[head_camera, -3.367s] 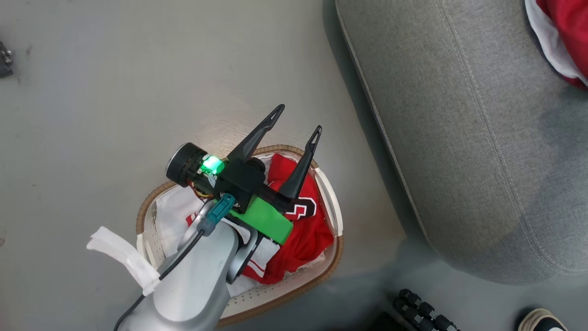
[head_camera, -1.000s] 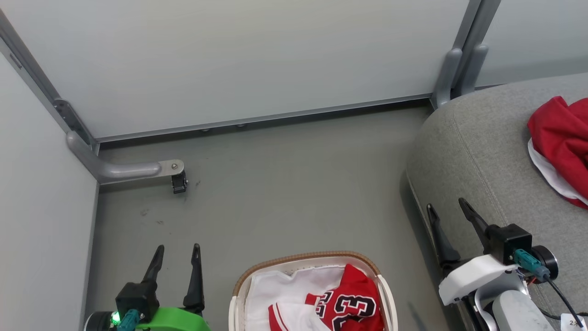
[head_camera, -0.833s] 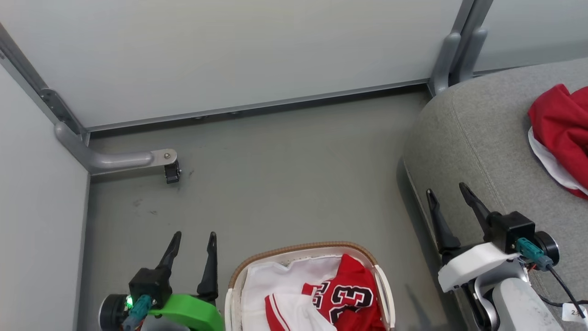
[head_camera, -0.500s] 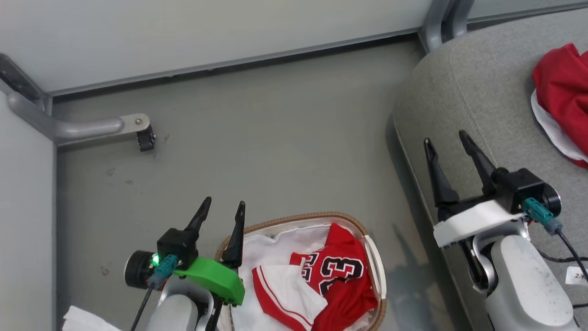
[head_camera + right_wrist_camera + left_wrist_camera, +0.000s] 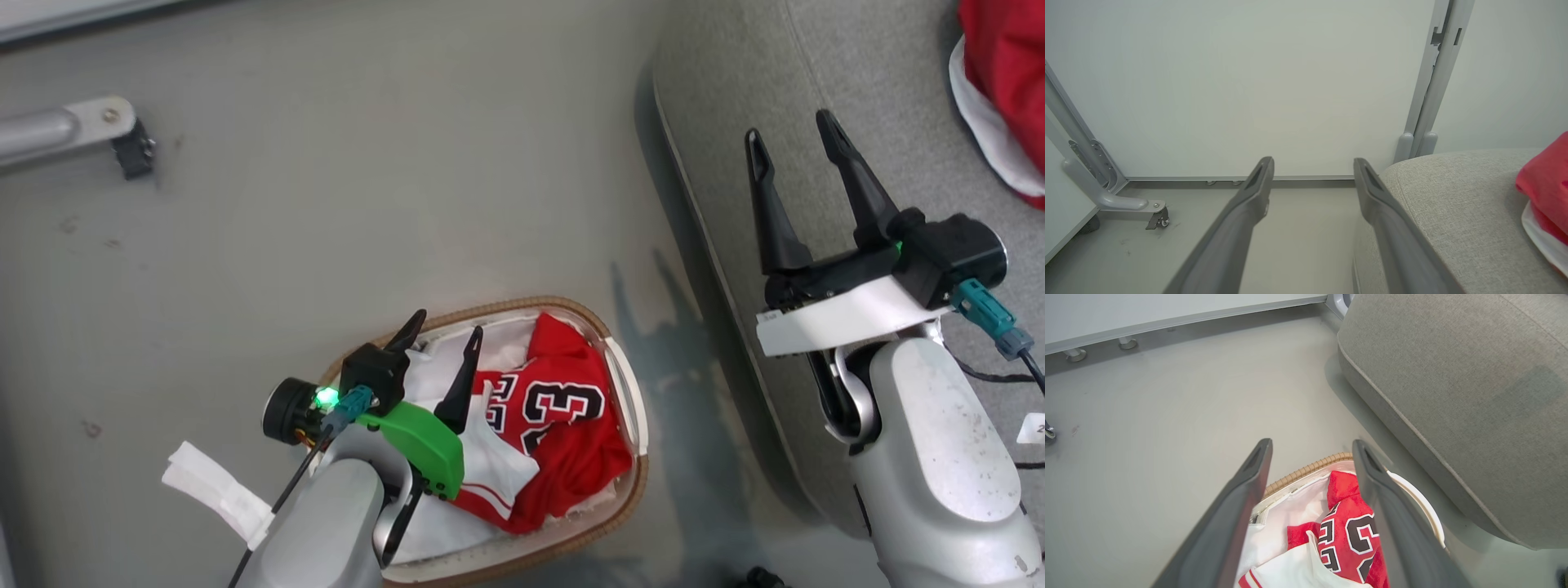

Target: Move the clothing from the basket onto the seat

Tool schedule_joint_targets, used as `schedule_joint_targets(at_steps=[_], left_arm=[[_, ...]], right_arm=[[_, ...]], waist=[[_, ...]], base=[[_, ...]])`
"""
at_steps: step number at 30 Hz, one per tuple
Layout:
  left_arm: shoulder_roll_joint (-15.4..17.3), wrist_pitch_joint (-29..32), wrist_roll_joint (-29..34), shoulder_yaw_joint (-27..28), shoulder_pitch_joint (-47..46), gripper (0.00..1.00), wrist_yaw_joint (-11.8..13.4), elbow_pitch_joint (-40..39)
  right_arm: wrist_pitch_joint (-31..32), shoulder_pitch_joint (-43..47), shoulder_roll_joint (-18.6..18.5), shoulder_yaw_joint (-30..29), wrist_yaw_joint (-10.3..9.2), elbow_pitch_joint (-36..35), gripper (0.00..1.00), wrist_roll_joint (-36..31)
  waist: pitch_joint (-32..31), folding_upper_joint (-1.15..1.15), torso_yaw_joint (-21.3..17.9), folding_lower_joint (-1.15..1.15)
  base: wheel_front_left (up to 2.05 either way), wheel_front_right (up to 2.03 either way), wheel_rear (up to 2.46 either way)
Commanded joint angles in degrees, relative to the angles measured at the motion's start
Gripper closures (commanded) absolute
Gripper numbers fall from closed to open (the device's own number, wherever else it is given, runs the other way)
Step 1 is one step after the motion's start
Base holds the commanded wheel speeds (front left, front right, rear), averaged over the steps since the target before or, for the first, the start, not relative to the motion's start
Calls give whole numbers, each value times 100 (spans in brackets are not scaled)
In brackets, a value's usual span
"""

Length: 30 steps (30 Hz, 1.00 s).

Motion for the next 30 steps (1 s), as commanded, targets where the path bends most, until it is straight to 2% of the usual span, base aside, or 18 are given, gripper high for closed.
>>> schedule_joint_targets(at_steps=[1,12,25,30], left_arm=[[97,3,-71,-90,-203,0,-23,87],[274,4,-988,-1256,-923,0,-21,1067],[450,62,-2311,-2805,-1597,0,-20,1936],[494,104,-2743,-3209,-1851,0,-20,2152]], right_arm=[[-1,-141,23,20,-6,-73,0,9],[-1,-440,108,121,-6,-322,0,-21],[-1,-558,112,118,-6,-521,0,-162],[-1,-577,94,88,-6,-585,0,-198]], waist=[[639,0,-409,0],[1392,0,-723,0],[2001,0,-759,0],[2159,0,-706,0]], base=[[0,0,0],[0,0,0],[0,0,0],[0,0,0]])
